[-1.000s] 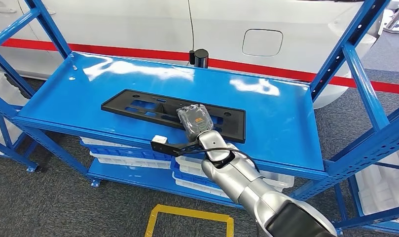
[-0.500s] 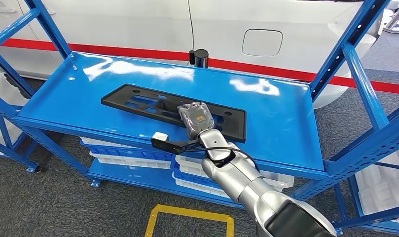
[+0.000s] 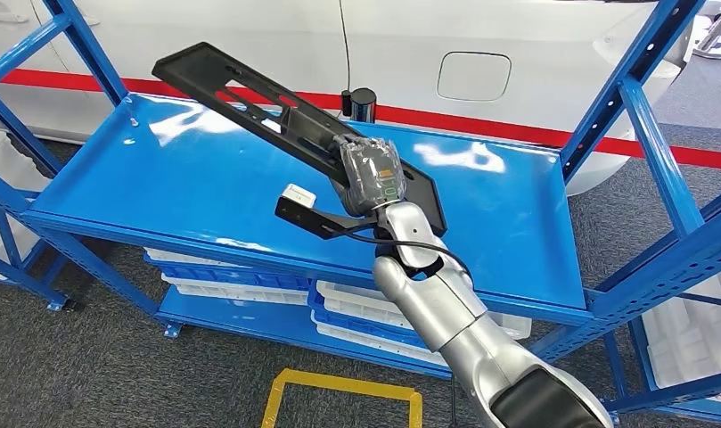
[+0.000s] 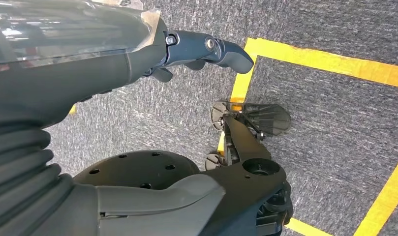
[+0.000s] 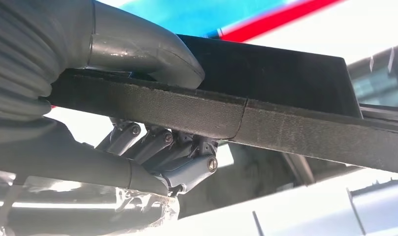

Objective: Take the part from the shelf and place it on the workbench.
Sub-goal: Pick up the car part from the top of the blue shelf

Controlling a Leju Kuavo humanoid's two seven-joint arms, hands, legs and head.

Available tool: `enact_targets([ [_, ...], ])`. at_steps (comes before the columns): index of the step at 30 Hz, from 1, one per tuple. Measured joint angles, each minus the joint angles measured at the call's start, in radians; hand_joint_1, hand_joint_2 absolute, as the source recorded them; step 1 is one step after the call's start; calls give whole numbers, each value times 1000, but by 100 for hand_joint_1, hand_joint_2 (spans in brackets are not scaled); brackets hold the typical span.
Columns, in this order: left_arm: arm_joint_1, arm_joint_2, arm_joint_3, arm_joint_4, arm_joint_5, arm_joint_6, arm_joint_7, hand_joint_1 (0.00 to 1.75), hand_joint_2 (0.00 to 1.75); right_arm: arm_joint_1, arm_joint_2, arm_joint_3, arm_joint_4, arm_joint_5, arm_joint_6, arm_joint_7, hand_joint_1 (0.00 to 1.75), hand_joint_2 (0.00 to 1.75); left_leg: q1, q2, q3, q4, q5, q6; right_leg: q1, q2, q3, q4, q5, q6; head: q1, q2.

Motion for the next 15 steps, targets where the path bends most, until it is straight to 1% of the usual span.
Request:
enact_targets([
  [3, 0, 0, -3, 2, 0, -8, -14, 0, 175, 21, -11, -24, -85, -17, -15, -13, 175, 175, 0, 0, 0, 0, 0, 0, 0, 0, 0, 0, 0, 0, 0, 0],
  [7, 1, 0, -12, 7, 0, -2, -30, 0, 175, 65, -35, -64, -255, -52, -25, -30, 175, 175, 0, 0, 0, 0, 0, 0, 0, 0, 0, 0, 0, 0, 0, 0],
  [9, 1, 0, -15, 9, 2, 3, -29, 0, 175, 91, -45, -85, -344, -110, -26, -58, 175, 175, 0, 0, 0, 0, 0, 0, 0, 0, 0, 0, 0, 0, 0, 0],
  [12, 1, 1, -21, 11, 3, 1, -19, 0, 175, 128, -53, -113, -461, -244, -22, -117, 175, 175, 0, 0, 0, 0, 0, 0, 0, 0, 0, 0, 0, 0, 0, 0],
  [15, 1, 1, -28, 13, 3, 0, -15, 0, 175, 151, -57, -130, -542, -294, -17, -139, 175, 175, 0, 0, 0, 0, 0, 0, 0, 0, 0, 0, 0, 0, 0, 0],
])
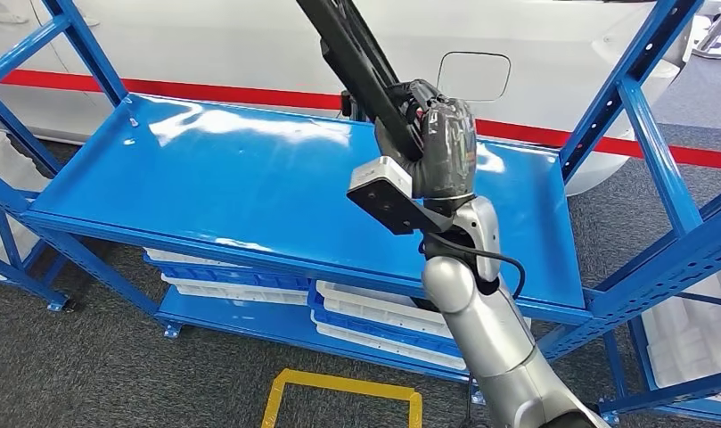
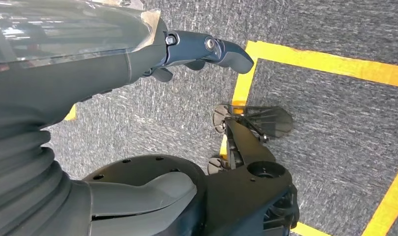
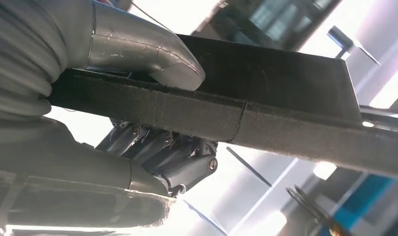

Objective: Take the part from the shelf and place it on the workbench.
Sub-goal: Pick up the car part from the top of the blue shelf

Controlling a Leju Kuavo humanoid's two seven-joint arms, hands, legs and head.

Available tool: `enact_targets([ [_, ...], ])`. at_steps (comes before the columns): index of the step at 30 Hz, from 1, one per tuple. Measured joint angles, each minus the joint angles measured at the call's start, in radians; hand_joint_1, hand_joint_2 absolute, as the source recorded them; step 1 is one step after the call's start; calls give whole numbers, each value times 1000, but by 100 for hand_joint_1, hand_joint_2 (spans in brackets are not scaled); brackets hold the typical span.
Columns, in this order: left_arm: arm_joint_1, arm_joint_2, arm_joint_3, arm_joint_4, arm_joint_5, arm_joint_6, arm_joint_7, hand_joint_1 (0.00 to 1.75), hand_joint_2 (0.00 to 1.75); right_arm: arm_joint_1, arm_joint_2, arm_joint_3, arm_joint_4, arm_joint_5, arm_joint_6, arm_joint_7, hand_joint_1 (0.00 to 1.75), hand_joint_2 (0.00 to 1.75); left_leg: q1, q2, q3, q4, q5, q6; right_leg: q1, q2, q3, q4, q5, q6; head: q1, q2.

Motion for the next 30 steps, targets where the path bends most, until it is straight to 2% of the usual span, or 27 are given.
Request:
enact_targets([
  [3, 0, 0, -2, 1, 0, 0, 1, 0, 175, 16, -3, -8, -47, -18, 3, -9, 175, 175, 0, 0, 0, 0, 0, 0, 0, 0, 0, 0, 0, 0, 0, 0],
  [5, 0, 0, -3, 1, 4, 1, 6, 0, 175, 27, -5, -10, -75, -91, 20, -36, 175, 175, 0, 0, 1, 0, 0, 0, 0, 0, 0, 0, 0, 0, 0, 0],
  [12, 0, 0, -3, 2, 12, -4, 6, 0, 175, 108, -22, -10, -256, -683, 261, -180, 175, 175, 0, 0, 0, 0, 0, 0, 0, 0, 0, 0, 0, 0, 0, 0],
  [16, 0, 0, -4, 2, 17, -1, -2, 0, 175, 154, -50, -4, -370, -873, 372, -218, 175, 175, 0, 0, 0, 0, 0, 0, 0, 0, 0, 0, -1, 0, 0, 0],
  [20, 0, 0, -6, 3, 25, -1, -10, 0, 175, 196, -85, 1, -455, -961, 415, -243, 175, 175, 0, 0, 0, 0, -1, 0, 0, 0, 0, 0, 0, 0, 0, 0],
  [26, 0, 0, -12, 4, 33, -4, -16, 0, 175, 253, -120, 10, -518, -974, 423, -274, 175, 175, -4, -1, 0, 2, -3, 5, -5, 0, 2, -1, 0, 1, 0, 0],
  [30, 1, 0, -13, 4, 38, -5, -16, 0, 175, 271, -131, 18, -534, -971, 425, -282, 175, 175, -10, -1, 0, 5, -6, 15, -11, 0, 3, -2, 1, 12, 0, 0],
])
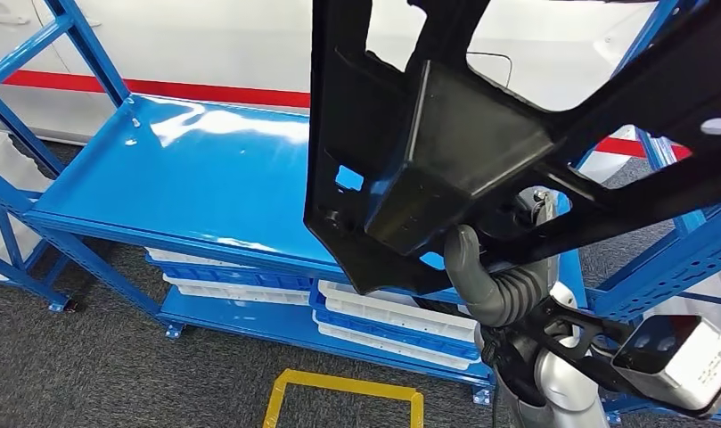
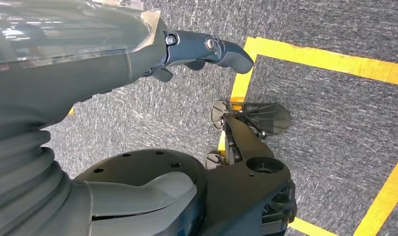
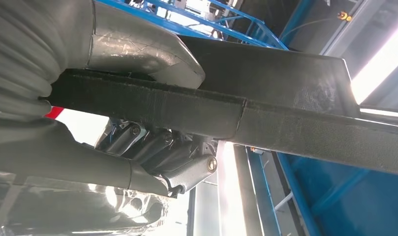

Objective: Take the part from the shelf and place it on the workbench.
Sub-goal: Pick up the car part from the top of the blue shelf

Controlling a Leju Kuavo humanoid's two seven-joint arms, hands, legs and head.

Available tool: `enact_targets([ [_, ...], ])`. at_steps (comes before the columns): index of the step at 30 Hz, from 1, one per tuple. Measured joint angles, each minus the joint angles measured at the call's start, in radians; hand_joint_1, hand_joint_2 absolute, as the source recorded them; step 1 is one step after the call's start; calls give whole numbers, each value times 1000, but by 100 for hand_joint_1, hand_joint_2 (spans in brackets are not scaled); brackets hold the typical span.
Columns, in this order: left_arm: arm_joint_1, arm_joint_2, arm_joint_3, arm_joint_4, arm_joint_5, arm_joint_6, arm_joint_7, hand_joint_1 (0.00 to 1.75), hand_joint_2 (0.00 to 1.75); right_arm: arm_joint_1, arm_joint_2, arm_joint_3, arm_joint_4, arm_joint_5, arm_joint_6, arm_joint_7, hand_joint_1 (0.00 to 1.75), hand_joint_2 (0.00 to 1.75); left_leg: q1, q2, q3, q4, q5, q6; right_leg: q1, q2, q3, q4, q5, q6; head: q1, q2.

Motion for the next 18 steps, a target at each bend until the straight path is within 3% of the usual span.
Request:
enact_targets([
  [2, 0, 0, 0, 0, 6, -1, 0, 0, 175, 7, -5, 5, -6, 4, -3, -5, 175, 175, 0, 1, 2, -6, 6, 11, -2, 0, 1, 0, 0, 8, 0, 0],
  [4, -1, -2, 0, 1, 11, -2, 1, 0, 175, 14, -14, 9, -10, 6, -7, -11, 175, 175, 5, 3, 7, -19, 17, 23, -2, 1, -12, 30, -24, 8, 1, 0],
  [7, -2, -5, 0, 3, 17, 0, 2, 0, 175, 29, -28, 13, -11, 6, -11, -17, 175, 175, 8, 5, 4, -27, 25, 31, -1, 2, -85, 208, -116, -3, 4, 0],
  [8, -2, -6, 0, 3, 20, 1, 4, 0, 175, 37, -31, 14, -11, 6, -11, -18, 175, 175, 8, 5, 1, -26, 27, 29, -2, 2, -107, 266, -137, -1, 4, 0],
  [9, -2, -7, 0, 4, 24, 2, 5, 0, 175, 44, -34, 16, -11, 6, -11, -18, 175, 175, 9, 4, -2, -26, 30, 27, -4, 2, -113, 289, -141, 6, 4, 0],
  [10, -2, -10, 0, 5, 28, 4, 7, 0, 175, 48, -35, 18, -11, 6, -10, -18, 175, 175, 11, 4, -5, -26, 33, 22, -7, 2, -98, 268, -129, 17, 4, 0],
  [12, -2, -14, 0, 6, 33, 6, 10, 0, 175, 50, -36, 23, -11, 5, -8, -18, 175, 175, 16, 2, -11, -22, 39, 11, -16, 2, -19, 128, -81, 42, 5, 0],
  [13, -2, -14, 0, 7, 34, 6, 10, 0, 175, 50, -36, 26, -11, 4, -7, -18, 175, 175, 17, 0, -15, -19, 41, 4, -17, 5, 17, 66, -58, 48, 5, 0],
  [15, -2, -14, 0, 9, 36, 7, 11, 0, 175, 51, -36, 31, -10, 3, -6, -16, 175, 175, 13, -3, -23, -10, 47, -10, -16, 13, 43, 12, -42, 40, 6, 0],
  [18, 0, -15, 0, 12, 41, 7, 13, 0, 175, 52, -35, 35, -9, -1, -6, -4, 175, 175, 16, -7, -33, -5, 50, -26, -16, 15, 22, 19, -32, 7, 4, 0],
])
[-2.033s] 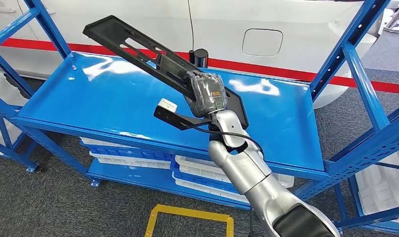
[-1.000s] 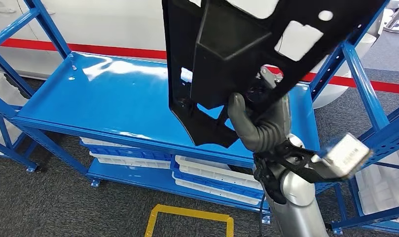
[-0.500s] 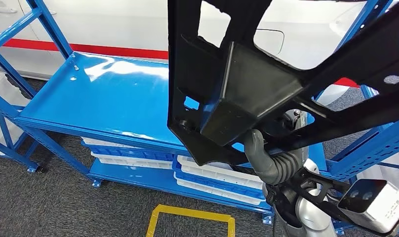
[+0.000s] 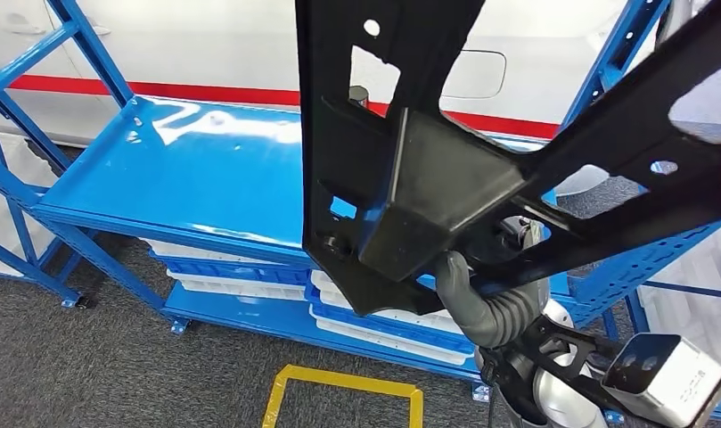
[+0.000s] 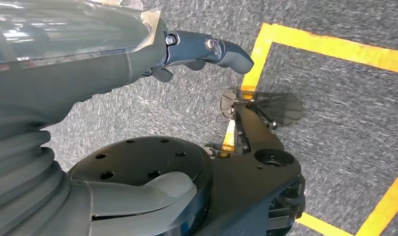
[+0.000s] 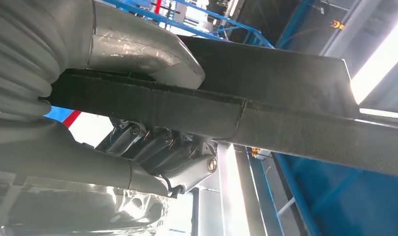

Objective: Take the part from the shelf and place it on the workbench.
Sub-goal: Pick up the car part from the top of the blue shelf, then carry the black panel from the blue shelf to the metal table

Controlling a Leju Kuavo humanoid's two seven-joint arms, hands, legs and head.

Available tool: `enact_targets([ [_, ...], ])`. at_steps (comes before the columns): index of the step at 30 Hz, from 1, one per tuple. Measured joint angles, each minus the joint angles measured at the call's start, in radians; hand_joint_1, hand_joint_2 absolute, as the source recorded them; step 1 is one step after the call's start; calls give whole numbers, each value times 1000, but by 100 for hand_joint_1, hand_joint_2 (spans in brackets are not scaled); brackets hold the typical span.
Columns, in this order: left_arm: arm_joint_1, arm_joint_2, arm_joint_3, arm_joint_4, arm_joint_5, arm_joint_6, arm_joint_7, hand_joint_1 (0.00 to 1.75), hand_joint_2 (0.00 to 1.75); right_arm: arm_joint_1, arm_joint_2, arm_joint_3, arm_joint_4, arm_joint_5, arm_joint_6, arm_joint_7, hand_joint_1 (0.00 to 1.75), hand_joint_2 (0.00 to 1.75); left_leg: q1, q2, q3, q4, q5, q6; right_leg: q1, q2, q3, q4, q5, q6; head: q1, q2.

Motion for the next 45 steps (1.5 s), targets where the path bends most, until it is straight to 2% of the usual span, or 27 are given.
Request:
enact_targets([
  [1, 1, 0, 0, 1, 1, 0, 1, 0, 175, -1, 1, 1, 0, 0, 0, 6, 175, 175, 2, 2, -9, 17, -23, -4, 0, -2, -6, 0, 7, -12, -1, 0],
  [3, 1, -1, 0, 3, 2, -1, 2, 0, 175, -2, 3, 5, 2, -2, 0, 16, 175, 175, 4, 7, -43, 113, -113, -10, 3, -6, -21, 0, 25, -33, -3, 0],
  [5, 1, -2, 0, 3, 2, -2, 2, 0, 175, -2, 4, 9, 7, -2, -1, 23, 175, 175, 4, 8, -79, 244, -192, -12, 12, -9, -42, 1, 40, -41, -3, 0],
  [6, 1, -2, 0, 4, 2, -2, 2, 0, 175, -2, 4, 11, 9, -2, -1, 25, 175, 175, 4, 9, -80, 279, -202, -10, 17, -11, -51, 1, 47, -43, -3, 0],
  [7, 1, -2, 0, 4, 2, -2, 2, 0, 175, -2, 4, 13, 11, -2, -1, 27, 175, 175, 4, 9, -61, 275, -193, -5, 21, -12, -60, 2, 54, -43, -3, 0],
  [8, 0, -2, 0, 4, 2, -3, 2, 0, 175, -3, 4, 15, 13, -2, -1, 27, 175, 175, 2, 8, -23, 232, -171, 2, 25, -12, -67, 2, 60, -43, -4, 0],
  [10, -1, 0, -1, 5, 2, -3, 2, 0, 175, -5, 4, 17, 14, -2, -1, 28, 175, 175, -5, 8, 83, 86, -137, 24, 31, -12, -76, 2, 71, -40, -3, 0],
  [12, -3, 2, -1, 6, 2, -3, 0, 0, 175, -8, 4, 18, 15, -5, -2, 28, 175, 175, -16, 9, 142, -4, -130, 36, 30, -15, -79, 1, 81, -29, -2, 0],
  [15, -3, 3, -1, 10, 2, -4, -3, 0, 175, -10, 3, 19, 19, -7, -4, 27, 175, 175, -25, 12, 140, -27, -111, 48, 24, -17, -85, 1, 92, -9, -3, 0],
  [16, -3, 4, -2, 11, 1, -6, -3, 0, 175, -10, 1, 20, 20, -3, -5, 25, 175, 175, -24, 14, 134, -34, -99, 54, 24, -16, -94, 14, 78, -8, -2, 0],
  [19, -4, 3, -3, 12, -1, -11, -4, 0, 175, -10, -6, 22, 27, 15, -6, 15, 175, 175, -19, 20, 100, -44, -62, 63, 24, -14, -145, 156, -35, -18, 1, 0],
  [21, -3, 1, -5, 12, -3, -13, -5, 0, 175, -8, -11, 24, 35, 23, -3, 11, 175, 175, -19, 21, 69, -42, -39, 61, 22, -14, -164, 263, -78, -9, 1, 0],
  [22, -3, 0, -6, 11, -4, -14, -5, 0, 175, -7, -13, 24, 39, 26, -2, 9, 175, 175, -17, 22, 54, -40, -29, 58, 21, -14, -153, 276, -69, 3, 1, 0],
  [23, -3, -1, -6, 11, -5, -15, -5, 0, 175, -6, -15, 25, 43, 28, -1, 7, 175, 175, -16, 23, 38, -37, -18, 54, 19, -14, -122, 249, -46, 18, 0, 0],
  [25, -3, -1, -7, 11, -7, -16, -5, 0, 175, -8, -17, 27, 49, 32, 0, 4, 175, 175, -13, 22, 9, -24, -3, 43, 15, -14, -18, 113, -13, 35, 1, 0],
  [27, -3, 0, -7, 11, -7, -16, -5, 0, 175, -9, -17, 28, 54, 35, 1, 2, 175, 175, -15, 20, -9, -10, 10, 32, 17, -12, 55, -4, -25, 24, 1, 0],
  [28, -3, 0, -8, 11, -7, -16, -5, 0, 175, -9, -17, 29, 56, 36, 1, 2, 175, 175, -16, 19, -13, -8, 18, 27, 20, -11, 64, -26, -34, 14, 1, 0],
  [30, -1, 1, -8, 11, -8, -16, -5, 0, 175, -10, -18, 30, 60, 37, 3, 1, 175, 175, -13, 18, -17, -7, 28, 16, 20, -12, 49, -26, -26, -7, 1, 0],
  [31, -1, 1, -8, 12, -8, -15, -4, 0, 175, -11, -17, 31, 62, 37, 5, 0, 175, 175, -10, 17, -23, 3, 10, 11, 19, -13, 41, -25, -17, -20, 0, 0],
  [33, 0, 0, -8, 12, -8, -12, -3, 0, 175, -12, -17, 33, 65, 38, 10, 0, 175, 175, -6, 15, -47, 74, -76, 0, 16, -16, 20, -26, 4, -45, -1, 0],
  [35, -1, -2, -9, 11, -7, -5, -4, 0, 175, -11, -16, 38, 69, 39, 16, -1, 175, 175, -6, 14, -78, 201, -164, -7, 20, -16, -4, -26, 24, -55, -2, 0],
  [36, -1, -2, -9, 11, -7, 0, -5, 0, 175, -10, -16, 42, 72, 41, 19, -2, 175, 175, -6, 14, -86, 254, -175, -8, 22, -17, -16, -25, 34, -56, -2, 0],
  [38, -1, -2, -9, 11, -7, 9, -9, 0, 175, -8, -16, 51, 79, 48, 26, -4, 175, 175, -6, 15, -58, 269, -138, -3, 27, -24, -39, -25, 52, -55, -2, 0],
  [40, -2, -1, -10, 11, -6, 13, -13, 0, 175, -7, -16, 59, 84, 56, 31, -4, 175, 175, -10, 32, 39, 145, -98, 11, 30, -33, -52, -24, 65, -52, -2, 0],
  [42, -5, 1, -13, 11, -6, 14, -14, 0, 175, -7, -14, 67, 87, 61, 33, -6, 175, 175, -21, 63, 129, 7, -108, 27, 34, -47, -56, -24, 74, -45, -2, 0],
  [43, -7, 2, -14, 11, -6, 14, -15, 0, 175, -8, -13, 71, 89, 61, 33, -7, 175, 175, -27, 71, 148, -29, -118, 34, 35, -56, -57, -24, 78, -41, -2, 0],
  [45, -6, 3, -15, 11, -5, 14, -15, 0, 175, -9, -10, 76, 92, 61, 34, -8, 175, 175, -31, 59, 144, -48, -113, 47, 36, -76, -60, -22, 83, -30, -2, 0],
])
